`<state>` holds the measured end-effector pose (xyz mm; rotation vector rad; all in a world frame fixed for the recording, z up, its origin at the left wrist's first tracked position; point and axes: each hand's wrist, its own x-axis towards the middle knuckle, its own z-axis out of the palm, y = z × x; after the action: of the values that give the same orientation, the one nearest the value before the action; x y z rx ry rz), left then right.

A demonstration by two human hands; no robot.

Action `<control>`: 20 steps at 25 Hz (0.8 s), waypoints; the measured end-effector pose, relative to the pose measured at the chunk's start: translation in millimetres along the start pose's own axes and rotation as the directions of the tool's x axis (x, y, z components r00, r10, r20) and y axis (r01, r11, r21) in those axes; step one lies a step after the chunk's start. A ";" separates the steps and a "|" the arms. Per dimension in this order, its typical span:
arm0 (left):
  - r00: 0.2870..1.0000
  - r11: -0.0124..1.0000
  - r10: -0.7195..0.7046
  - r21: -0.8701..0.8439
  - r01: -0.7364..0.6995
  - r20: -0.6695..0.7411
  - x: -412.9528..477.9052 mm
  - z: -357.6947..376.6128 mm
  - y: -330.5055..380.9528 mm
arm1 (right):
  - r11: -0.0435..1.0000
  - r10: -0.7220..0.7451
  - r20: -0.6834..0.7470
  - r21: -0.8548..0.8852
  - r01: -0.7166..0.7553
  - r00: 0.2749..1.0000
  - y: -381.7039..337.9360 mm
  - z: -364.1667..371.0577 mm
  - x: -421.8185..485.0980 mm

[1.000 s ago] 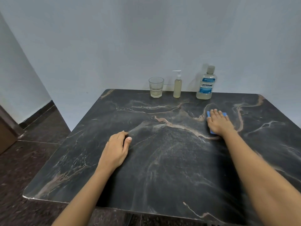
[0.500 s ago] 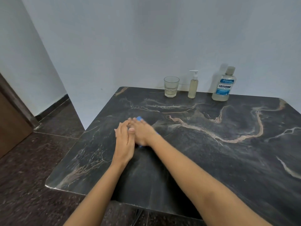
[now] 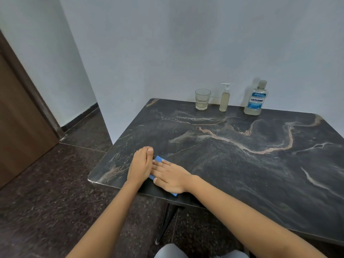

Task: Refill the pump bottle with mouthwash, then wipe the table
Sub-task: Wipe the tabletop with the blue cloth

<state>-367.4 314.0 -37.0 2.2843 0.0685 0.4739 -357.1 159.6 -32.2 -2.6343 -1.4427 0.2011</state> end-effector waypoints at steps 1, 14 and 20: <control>1.000 0.999 0.011 0.051 -0.011 0.001 -2.1 -2.7 -1.2 | 1.000 -0.027 0.016 -0.008 0.027 1.000 -4.8 0.5 -13.2; 0.963 0.963 -0.246 -0.137 0.231 -0.109 21.9 -52.6 -7.7 | 0.997 -0.053 0.012 0.055 0.052 0.999 -26.2 1.7 -5.1; 0.967 0.968 -0.193 -0.196 0.159 -0.164 49.5 -29.3 -23.8 | 0.988 0.142 -0.057 0.063 -0.138 0.988 23.6 -9.7 96.2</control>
<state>-329.5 360.4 -20.2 2.0304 0.3063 0.5698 -284.5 227.7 -32.0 -2.6706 -1.2148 0.1725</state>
